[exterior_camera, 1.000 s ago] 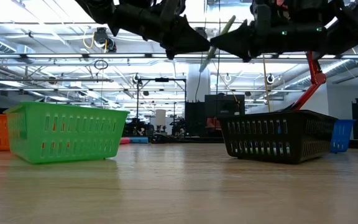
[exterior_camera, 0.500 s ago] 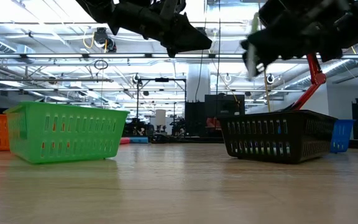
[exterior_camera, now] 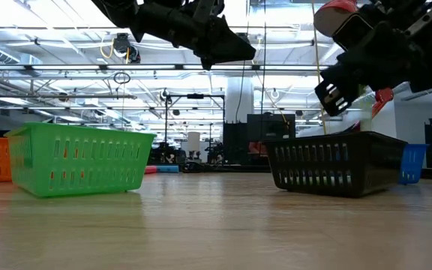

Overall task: Pick & Place Markers
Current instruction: Put the green marker pen into the black basket, then put the brown marker pen into the black basket

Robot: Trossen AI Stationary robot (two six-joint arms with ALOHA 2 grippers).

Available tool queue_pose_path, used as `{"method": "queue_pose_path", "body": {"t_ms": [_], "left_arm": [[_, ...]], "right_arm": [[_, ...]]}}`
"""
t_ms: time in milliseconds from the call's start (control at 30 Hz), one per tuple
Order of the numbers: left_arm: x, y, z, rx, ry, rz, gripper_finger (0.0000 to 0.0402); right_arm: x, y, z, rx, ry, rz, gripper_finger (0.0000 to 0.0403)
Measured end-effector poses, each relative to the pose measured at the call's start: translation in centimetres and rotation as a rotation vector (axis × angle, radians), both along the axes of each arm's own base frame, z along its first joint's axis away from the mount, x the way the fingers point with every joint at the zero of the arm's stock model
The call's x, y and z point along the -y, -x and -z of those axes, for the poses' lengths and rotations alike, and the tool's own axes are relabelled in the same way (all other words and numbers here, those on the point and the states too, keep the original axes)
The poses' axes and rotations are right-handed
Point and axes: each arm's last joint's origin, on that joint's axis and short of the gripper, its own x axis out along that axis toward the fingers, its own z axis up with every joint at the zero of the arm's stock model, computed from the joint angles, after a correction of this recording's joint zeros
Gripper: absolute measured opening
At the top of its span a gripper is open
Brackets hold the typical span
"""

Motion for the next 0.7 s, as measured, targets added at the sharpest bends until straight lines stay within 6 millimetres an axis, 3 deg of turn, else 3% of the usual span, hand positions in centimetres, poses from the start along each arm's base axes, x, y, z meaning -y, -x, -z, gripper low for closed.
{"method": "queue_pose_path", "body": {"t_ms": [167,367,500,700], "left_arm": [[0.0,0.0,0.0,0.001,0.006,-0.007,0.0076],[-0.7,-0.2,-0.8,-0.007,0.079,-0.159,0.0092],[-0.9,-1.5,-1.1,-0.068,0.052,-0.197,0.0147],[-2.4,-5.4,0.0,-0.177,-0.026,-0.228,0.0246]], "right_arm": [[0.0,0.4,-0.2,0.087,-0.004,0.001,0.0152],[0.3,0.5,-0.5,0.149,0.024,0.013,0.0179],[0.8,0.5,-0.6,0.162,0.036,0.036,0.0182],[1.8,0.7,-1.9,0.288,0.073,0.091,0.0176]]}}
